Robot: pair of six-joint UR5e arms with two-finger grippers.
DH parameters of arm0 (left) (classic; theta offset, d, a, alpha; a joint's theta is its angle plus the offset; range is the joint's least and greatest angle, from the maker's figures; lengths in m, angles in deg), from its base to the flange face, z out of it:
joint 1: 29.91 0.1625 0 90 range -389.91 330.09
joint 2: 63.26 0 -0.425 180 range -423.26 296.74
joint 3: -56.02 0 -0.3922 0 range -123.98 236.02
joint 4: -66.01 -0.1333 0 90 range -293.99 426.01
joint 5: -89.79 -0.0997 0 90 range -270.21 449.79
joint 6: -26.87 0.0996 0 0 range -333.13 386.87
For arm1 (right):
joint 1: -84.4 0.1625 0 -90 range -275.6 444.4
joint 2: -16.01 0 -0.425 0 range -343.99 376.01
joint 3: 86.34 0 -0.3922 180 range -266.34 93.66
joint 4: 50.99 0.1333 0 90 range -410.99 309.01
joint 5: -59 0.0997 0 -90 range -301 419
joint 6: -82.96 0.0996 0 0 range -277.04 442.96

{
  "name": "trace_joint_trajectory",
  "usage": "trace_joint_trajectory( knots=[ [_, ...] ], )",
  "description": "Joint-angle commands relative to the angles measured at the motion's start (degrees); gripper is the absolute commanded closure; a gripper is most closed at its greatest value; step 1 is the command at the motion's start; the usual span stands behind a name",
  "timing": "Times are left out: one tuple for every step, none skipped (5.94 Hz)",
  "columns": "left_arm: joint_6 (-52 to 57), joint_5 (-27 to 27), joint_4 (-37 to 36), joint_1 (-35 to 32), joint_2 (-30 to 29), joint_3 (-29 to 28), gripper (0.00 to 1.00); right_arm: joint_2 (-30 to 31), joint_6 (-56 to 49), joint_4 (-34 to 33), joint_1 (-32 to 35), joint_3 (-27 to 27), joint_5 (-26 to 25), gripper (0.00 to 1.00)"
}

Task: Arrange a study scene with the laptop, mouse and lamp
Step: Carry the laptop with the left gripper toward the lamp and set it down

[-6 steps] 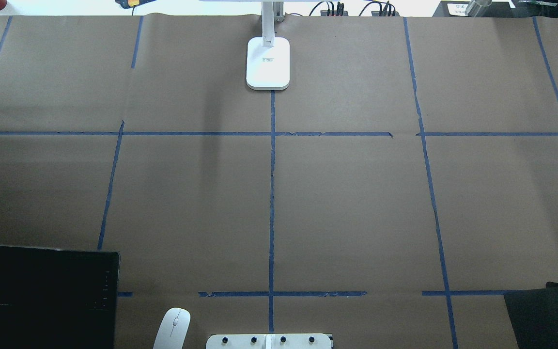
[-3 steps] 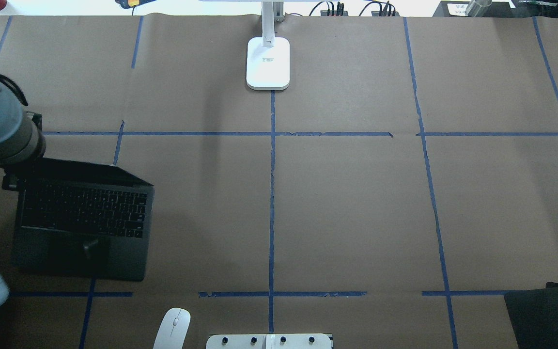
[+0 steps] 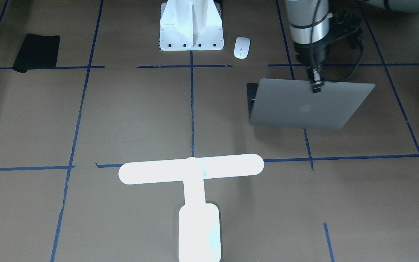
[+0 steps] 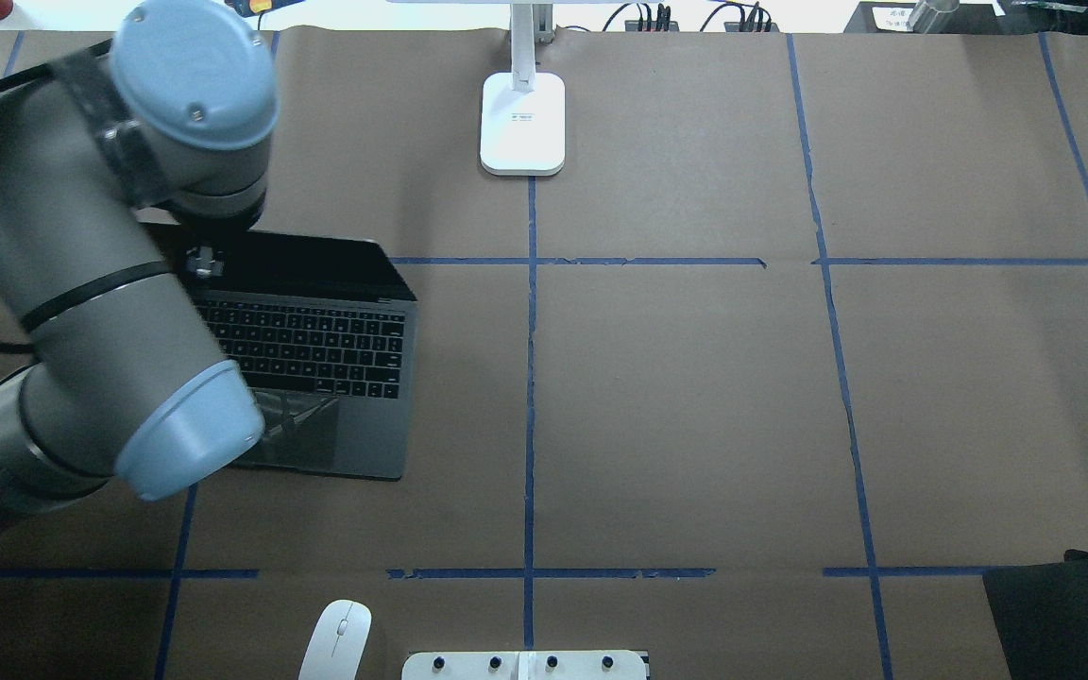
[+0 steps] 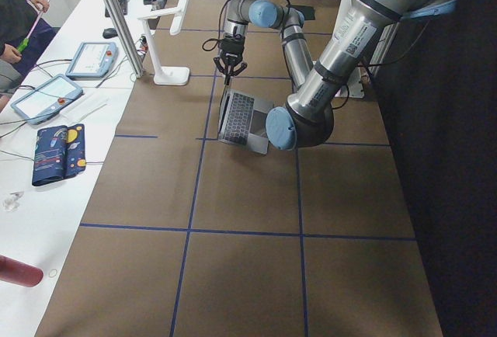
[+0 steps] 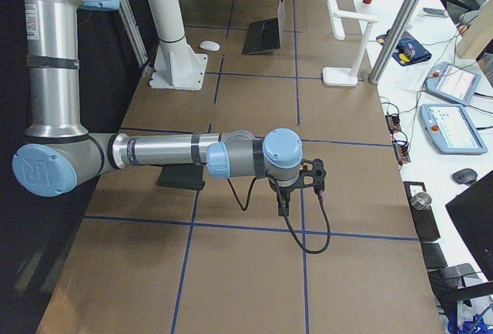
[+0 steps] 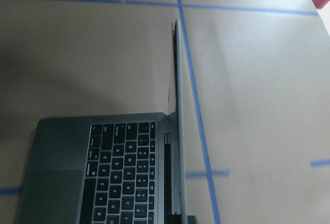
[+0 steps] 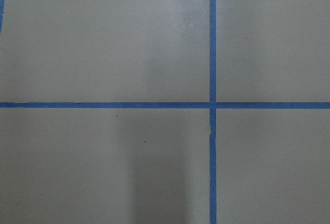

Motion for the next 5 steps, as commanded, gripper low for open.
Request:
trace_joint_trajectory(
  knots=[
    [-4.3, 3.5, 4.5, 0.4, -13.1, -15.9, 1.0, 0.0, 0.0, 0.0, 0.0, -0.2, -0.1, 0.0],
    [-7.5, 4.4, 6.8, 1.0, -18.2, -22.1, 1.0, 0.0, -0.1, 0.1, 0.0, -0.1, 0.0, 0.0],
    [-10.1, 4.4, 9.8, 2.1, -20.6, -26.1, 1.0, 0.1, -0.1, 0.1, 0.0, -0.1, 0.0, 0.0],
    [-12.7, 4.4, 12.9, 2.6, -22.3, -28.7, 1.0, 0.0, -0.1, 0.1, 0.0, -0.1, -0.1, 0.0],
    [-14.2, 4.4, 14.7, 3.9, -23.8, -32.2, 1.0, 0.1, -0.1, 0.1, 0.0, -0.1, -0.1, 0.0]
  ],
)
